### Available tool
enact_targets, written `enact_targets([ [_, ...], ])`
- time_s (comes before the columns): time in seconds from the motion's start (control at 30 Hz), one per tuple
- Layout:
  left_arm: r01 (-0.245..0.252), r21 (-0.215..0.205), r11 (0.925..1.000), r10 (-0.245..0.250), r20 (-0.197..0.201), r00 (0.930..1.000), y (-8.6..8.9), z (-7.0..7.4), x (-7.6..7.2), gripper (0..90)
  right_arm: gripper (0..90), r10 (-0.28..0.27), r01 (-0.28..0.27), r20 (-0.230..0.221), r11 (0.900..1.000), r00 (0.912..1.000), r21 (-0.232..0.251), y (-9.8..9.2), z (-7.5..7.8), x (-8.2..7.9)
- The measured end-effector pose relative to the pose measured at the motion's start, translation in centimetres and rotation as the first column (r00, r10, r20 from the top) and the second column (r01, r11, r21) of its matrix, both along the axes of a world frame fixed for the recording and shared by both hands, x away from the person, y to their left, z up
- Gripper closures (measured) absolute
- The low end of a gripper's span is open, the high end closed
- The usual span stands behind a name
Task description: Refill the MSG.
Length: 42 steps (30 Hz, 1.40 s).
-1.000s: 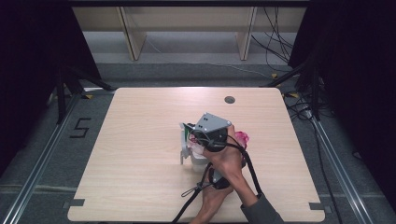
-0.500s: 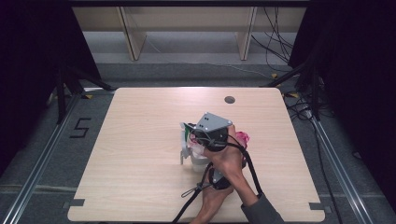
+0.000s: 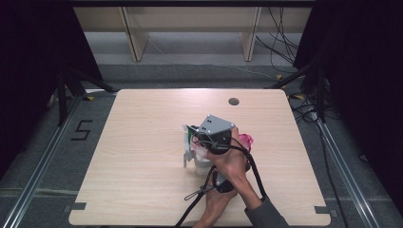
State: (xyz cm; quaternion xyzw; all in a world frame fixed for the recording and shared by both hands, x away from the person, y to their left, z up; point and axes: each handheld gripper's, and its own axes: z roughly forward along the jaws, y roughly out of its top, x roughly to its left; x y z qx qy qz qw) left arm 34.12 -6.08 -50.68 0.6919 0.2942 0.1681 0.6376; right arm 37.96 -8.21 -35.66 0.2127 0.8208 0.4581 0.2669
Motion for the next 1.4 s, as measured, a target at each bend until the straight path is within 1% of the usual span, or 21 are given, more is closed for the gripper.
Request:
enact_targets([
  [0.03, -0.008, 0.006, 0.9999, 0.008, 0.006, 0.9999, 0.03, 0.02, -0.04, 77.0, 89.4, 0.000, 0.000, 0.004, 1.000, 1.0000, -0.001, -0.05, 0.05, 0.01],
  [0.07, -0.030, -0.047, 0.9984, 0.030, -0.002, 0.9995, -0.40, 0.00, -0.12, 77.0, 89.4, 0.012, -0.012, 0.017, 1.000, 0.9998, -0.004, -0.04, 0.12, 0.02],
  [0.1, -0.018, 0.002, 0.9998, 0.018, 0.002, 0.9998, -0.04, 0.03, -0.05, 77.0, 89.4, 0.013, -0.013, 0.018, 1.000, 0.9997, -0.003, -0.05, 0.14, 0.00],
  [0.23, -0.003, 0.000, 1.0000, 0.003, -0.001, 1.0000, -0.05, -0.10, -0.05, 76.9, 89.4, 0.009, -0.009, 0.002, 1.000, 1.0000, -0.009, -0.09, -0.14, 0.20],
  [0.27, -0.023, -0.052, 0.9984, 0.023, -0.006, 0.9997, -0.42, -0.04, -0.13, 77.0, 89.4, 0.014, -0.014, 0.009, 1.000, 0.9999, -0.012, -0.05, -0.05, 0.09],
  [0.3, -0.012, -0.004, 0.9999, 0.012, 0.004, 0.9999, -0.01, 0.07, -0.06, 77.0, 89.4, 0.017, -0.017, 0.021, 1.000, 0.9996, -0.009, 0.00, 0.07, -0.02],
  [0.33, -0.032, -0.058, 0.9978, 0.032, -0.007, 0.9995, -0.42, 0.07, -0.10, 77.0, 89.4, 0.016, -0.016, 0.011, 1.000, 0.9998, -0.007, 0.06, 0.15, -0.15],
  [0.37, -0.028, -0.052, 0.9983, 0.027, -0.009, 0.9996, -0.40, 0.00, -0.07, 77.0, 89.4, 0.014, -0.014, 0.012, 1.000, 0.9998, -0.006, 0.07, 0.13, -0.08],
  [0.4, -0.011, -0.004, 0.9999, 0.011, -0.003, 0.9999, -0.03, -0.05, -0.02, 76.9, 89.4, 0.012, -0.012, 0.012, 1.000, 0.9999, -0.010, 0.03, 0.03, 0.06],
  [0.43, -0.022, -0.047, 0.9986, 0.021, -0.009, 0.9997, -0.41, -0.17, -0.07, 76.9, 89.4, 0.003, -0.003, 0.000, 1.000, 1.0000, -0.001, 0.07, -0.12, 0.08],
  [0.53, -0.024, -0.047, 0.9986, 0.024, -0.004, 0.9997, -0.40, -0.04, -0.05, 77.0, 89.4, 0.018, -0.018, 0.017, 1.000, 0.9997, -0.008, 0.04, -0.05, 0.10],
  [0.57, -0.013, -0.003, 0.9999, 0.013, 0.004, 0.9999, -0.06, 0.01, -0.01, 77.0, 89.4, 0.020, -0.020, 0.018, 1.000, 0.9996, -0.010, 0.02, 0.03, 0.08],
  [0.63, -0.017, -0.005, 0.9998, 0.017, -0.002, 0.9998, -0.11, -0.09, -0.04, 76.9, 89.4, 0.011, -0.011, 0.004, 1.000, 0.9999, -0.004, -0.03, -0.06, 0.18],
  [0.7, -0.020, -0.047, 0.9987, 0.020, -0.009, 0.9998, -0.41, -0.09, -0.07, 77.0, 89.4, 0.010, -0.010, 0.002, 1.000, 0.9999, -0.005, -0.02, -0.11, 0.08],
  [0.73, -0.007, -0.003, 1.0000, 0.007, 0.002, 1.0000, -0.04, 0.02, -0.02, 77.0, 89.4, 0.009, -0.009, 0.005, 1.000, 0.9999, 0.001, 0.01, -0.09, 0.00],
  [0.93, -0.021, -0.051, 0.9985, 0.021, -0.005, 0.9998, -0.40, -0.06, -0.04, 77.0, 89.4, 0.017, -0.017, 0.012, 1.000, 0.9998, -0.012, 0.08, -0.16, 0.13],
  [0.97, -0.011, -0.007, 0.9999, 0.011, 0.003, 0.9999, -0.05, -0.02, 0.00, 77.0, 89.4, 0.018, -0.018, 0.013, 1.000, 0.9997, -0.009, 0.08, -0.06, 0.09],
  [1.03, -0.016, -0.004, 0.9999, 0.016, -0.001, 0.9999, -0.03, -0.03, -0.06, 77.0, 89.4, 0.013, -0.013, 0.013, 1.000, 0.9998, -0.003, 0.01, -0.03, 0.15],
  [1.07, -0.030, -0.047, 0.9984, 0.029, -0.007, 0.9995, -0.38, -0.09, -0.11, 76.9, 89.4, 0.012, -0.012, 0.012, 1.000, 0.9999, -0.004, 0.02, -0.08, 0.17],
  [1.1, -0.014, -0.006, 0.9999, 0.014, 0.000, 0.9999, -0.06, -0.06, -0.05, 77.0, 89.4, 0.004, -0.004, 0.001, 1.000, 1.0000, 0.001, 0.05, -0.12, 0.06],
  [1.4, -0.016, -0.004, 0.9999, 0.016, 0.001, 0.9999, -0.07, -0.07, -0.07, 76.9, 89.4, 0.008, -0.008, 0.000, 1.000, 1.0000, 0.002, -0.05, -0.04, 0.08],
])
